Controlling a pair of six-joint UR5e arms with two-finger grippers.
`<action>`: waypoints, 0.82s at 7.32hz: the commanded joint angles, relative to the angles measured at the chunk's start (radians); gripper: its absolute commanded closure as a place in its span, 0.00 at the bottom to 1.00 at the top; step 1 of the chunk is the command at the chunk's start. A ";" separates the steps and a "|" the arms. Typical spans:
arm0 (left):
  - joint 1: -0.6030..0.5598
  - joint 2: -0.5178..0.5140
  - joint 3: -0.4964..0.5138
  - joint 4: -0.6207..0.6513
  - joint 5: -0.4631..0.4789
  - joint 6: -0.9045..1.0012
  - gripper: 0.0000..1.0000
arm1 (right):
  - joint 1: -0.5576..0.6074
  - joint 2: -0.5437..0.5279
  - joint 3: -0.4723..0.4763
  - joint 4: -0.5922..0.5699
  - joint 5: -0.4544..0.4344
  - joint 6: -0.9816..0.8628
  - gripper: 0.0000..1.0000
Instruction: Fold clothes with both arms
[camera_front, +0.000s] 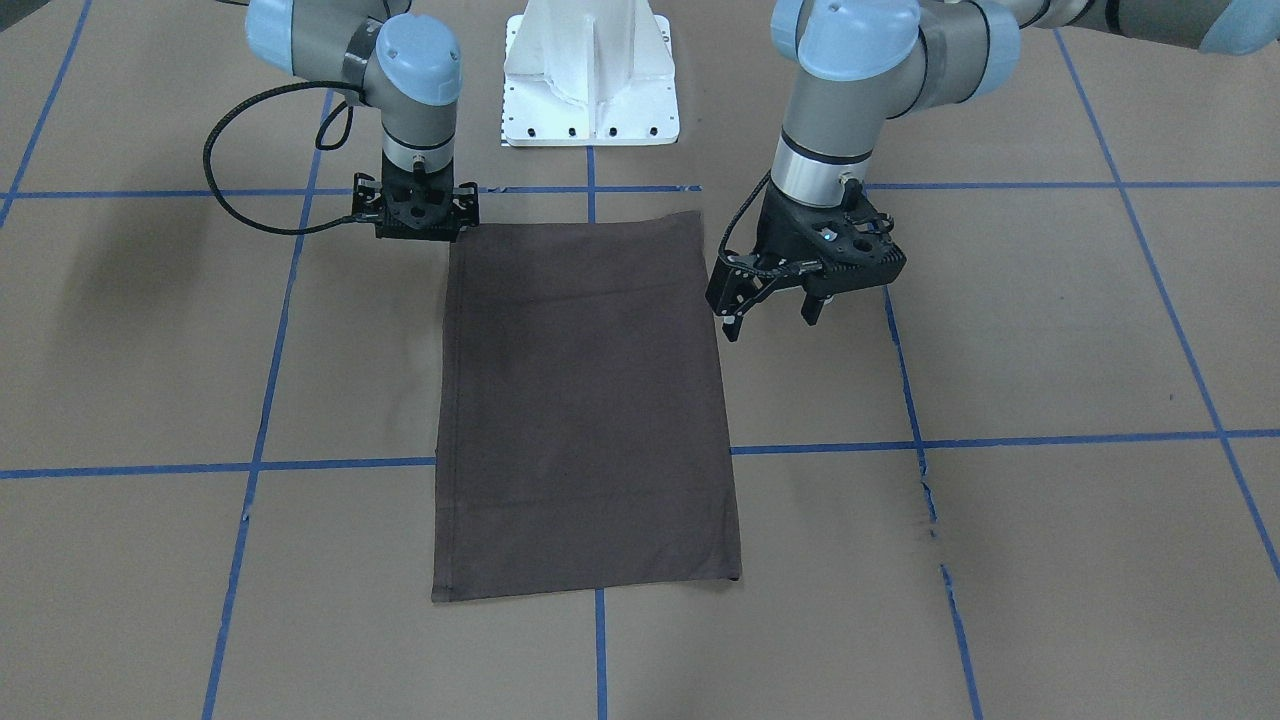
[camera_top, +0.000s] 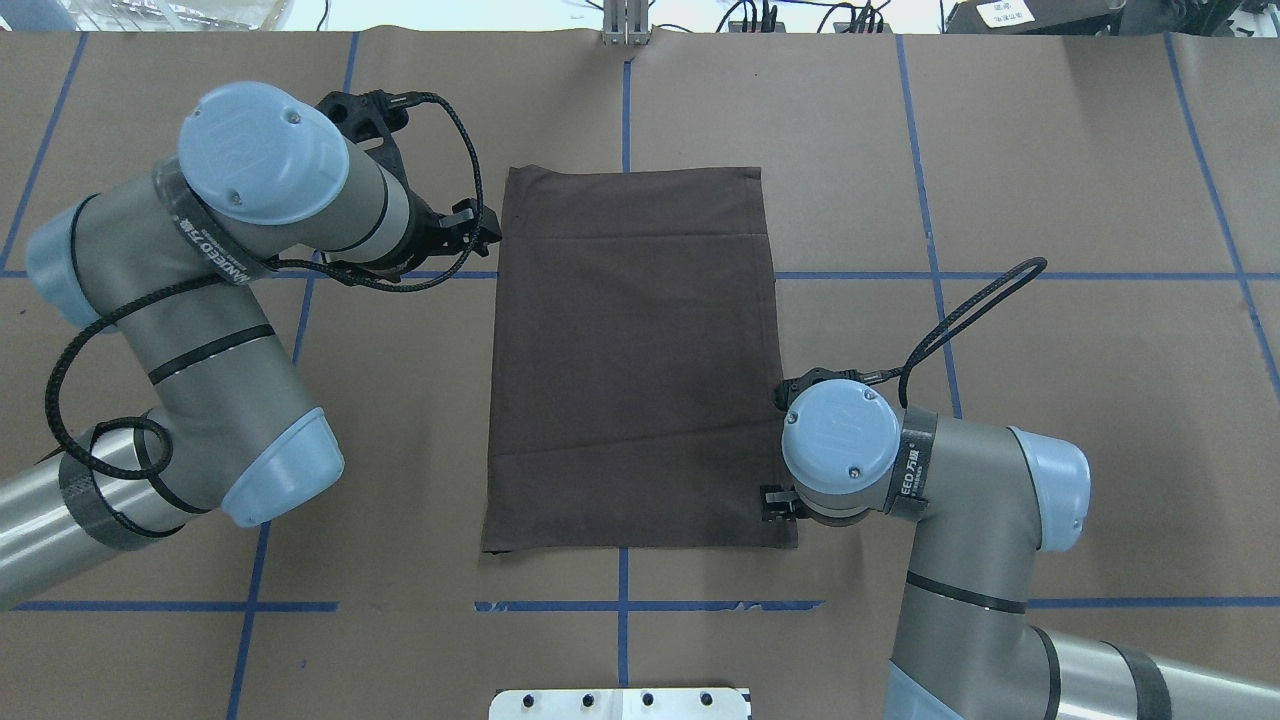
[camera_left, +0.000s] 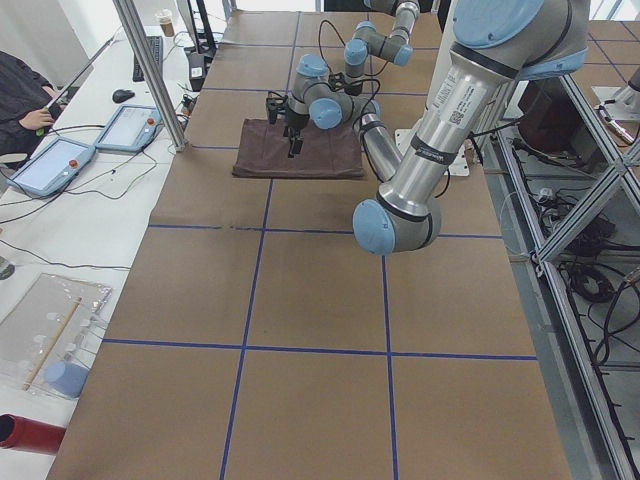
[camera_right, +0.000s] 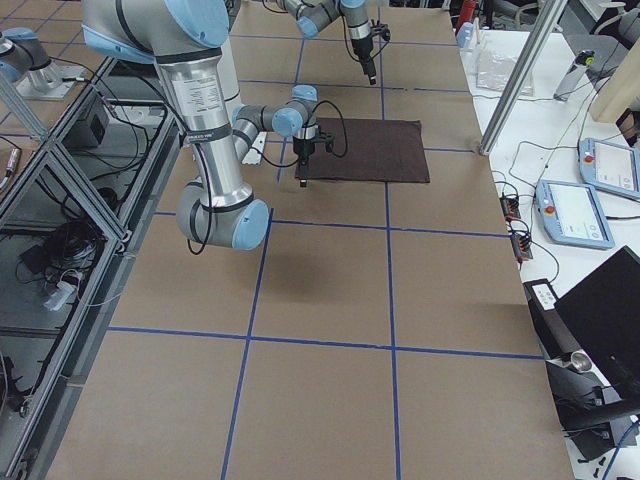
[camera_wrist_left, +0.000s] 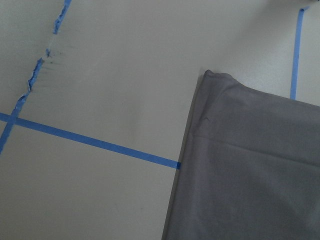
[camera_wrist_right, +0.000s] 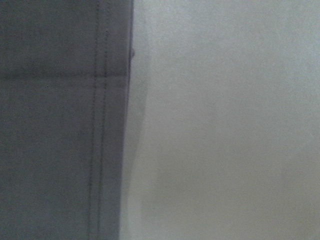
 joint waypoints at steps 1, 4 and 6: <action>0.046 0.047 -0.005 -0.019 0.000 -0.063 0.00 | 0.048 0.042 0.039 0.069 0.005 -0.002 0.00; 0.261 0.136 -0.005 -0.178 0.037 -0.430 0.00 | 0.080 0.039 0.073 0.204 0.015 0.016 0.00; 0.376 0.136 -0.005 -0.175 0.110 -0.533 0.01 | 0.115 0.040 0.079 0.212 0.064 0.019 0.00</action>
